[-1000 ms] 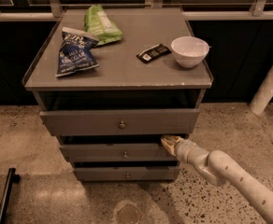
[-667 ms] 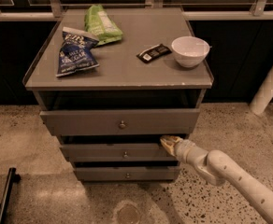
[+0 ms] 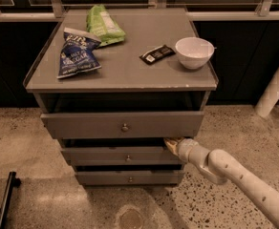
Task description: Open middle drawer
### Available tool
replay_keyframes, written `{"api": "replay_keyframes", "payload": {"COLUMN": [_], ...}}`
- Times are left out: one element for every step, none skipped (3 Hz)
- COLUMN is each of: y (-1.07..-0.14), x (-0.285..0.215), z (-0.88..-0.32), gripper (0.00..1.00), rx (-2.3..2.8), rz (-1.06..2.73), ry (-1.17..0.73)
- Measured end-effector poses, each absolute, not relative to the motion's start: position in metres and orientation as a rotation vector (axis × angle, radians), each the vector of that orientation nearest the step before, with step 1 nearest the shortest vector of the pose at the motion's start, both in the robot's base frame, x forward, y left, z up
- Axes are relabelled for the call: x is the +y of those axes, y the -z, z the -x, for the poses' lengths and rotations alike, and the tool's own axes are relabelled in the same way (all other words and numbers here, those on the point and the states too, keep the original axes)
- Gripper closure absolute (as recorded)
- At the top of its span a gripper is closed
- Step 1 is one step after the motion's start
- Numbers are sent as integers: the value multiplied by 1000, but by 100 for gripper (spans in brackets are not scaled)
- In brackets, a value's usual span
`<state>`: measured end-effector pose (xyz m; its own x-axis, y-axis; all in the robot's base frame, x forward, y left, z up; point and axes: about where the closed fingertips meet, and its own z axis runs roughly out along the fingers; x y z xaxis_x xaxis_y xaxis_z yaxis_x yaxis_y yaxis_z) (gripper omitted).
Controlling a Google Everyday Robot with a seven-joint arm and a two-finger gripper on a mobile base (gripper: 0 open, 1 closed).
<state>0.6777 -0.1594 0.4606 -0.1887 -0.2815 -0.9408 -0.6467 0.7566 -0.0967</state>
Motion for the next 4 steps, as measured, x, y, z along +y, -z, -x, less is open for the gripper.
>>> {"api": "replay_keyframes", "payload": {"y": [-460, -438, -437, -436], "x": [-156, -153, -153, -151], "z": [-679, -676, -676, -665], "gripper": [100, 100, 100, 100], "rx": [1782, 1849, 1850, 1867], "rz": [755, 784, 785, 844], "ry": [-391, -395, -394, -397]}}
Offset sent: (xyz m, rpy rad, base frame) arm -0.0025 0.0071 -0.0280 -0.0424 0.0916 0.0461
